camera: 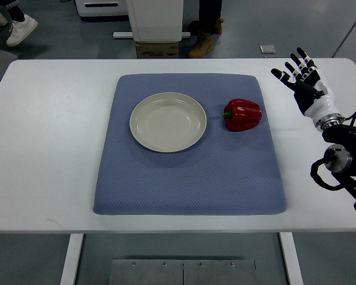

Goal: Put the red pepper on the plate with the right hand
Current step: 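Raise the open right hand and move it toward the red bell pepper, then reach the right hand down over the red pepper and close fingers around it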

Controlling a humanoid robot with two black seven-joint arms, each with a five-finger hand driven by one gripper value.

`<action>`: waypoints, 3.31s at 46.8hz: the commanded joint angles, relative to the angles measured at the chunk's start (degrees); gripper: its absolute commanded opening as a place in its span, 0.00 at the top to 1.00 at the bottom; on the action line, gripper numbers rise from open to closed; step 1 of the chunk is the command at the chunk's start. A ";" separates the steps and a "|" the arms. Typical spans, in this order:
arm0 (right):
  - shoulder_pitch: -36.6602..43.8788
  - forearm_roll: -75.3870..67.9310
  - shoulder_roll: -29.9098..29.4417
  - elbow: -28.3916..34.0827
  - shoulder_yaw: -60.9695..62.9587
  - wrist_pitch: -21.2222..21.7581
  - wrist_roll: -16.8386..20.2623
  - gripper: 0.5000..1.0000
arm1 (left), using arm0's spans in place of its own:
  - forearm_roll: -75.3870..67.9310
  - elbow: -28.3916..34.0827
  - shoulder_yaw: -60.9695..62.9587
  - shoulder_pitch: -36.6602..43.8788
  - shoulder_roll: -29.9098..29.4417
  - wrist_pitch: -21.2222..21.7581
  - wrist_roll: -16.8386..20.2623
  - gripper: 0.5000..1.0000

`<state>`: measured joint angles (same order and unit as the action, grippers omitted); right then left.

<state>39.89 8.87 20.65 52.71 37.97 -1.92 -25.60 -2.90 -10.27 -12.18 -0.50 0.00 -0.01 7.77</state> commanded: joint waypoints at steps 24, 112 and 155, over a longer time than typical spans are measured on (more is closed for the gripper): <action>-0.95 0.01 1.32 -2.42 2.20 0.07 -0.15 0.00 | 0.35 0.07 -0.03 -0.03 0.00 0.53 0.57 0.00; 31.73 19.60 7.65 -2.70 -54.92 0.16 -9.40 0.00 | 0.35 0.07 -0.03 -0.03 0.00 0.53 0.57 0.00; 40.44 20.22 -4.74 -10.26 -74.97 -2.48 -1.64 0.00 | 0.35 0.07 -0.03 -0.03 0.00 0.53 0.57 0.00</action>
<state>80.43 29.08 15.99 42.82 -36.91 -4.40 -27.30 -2.55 -10.20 -12.22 -0.54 0.00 0.52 8.33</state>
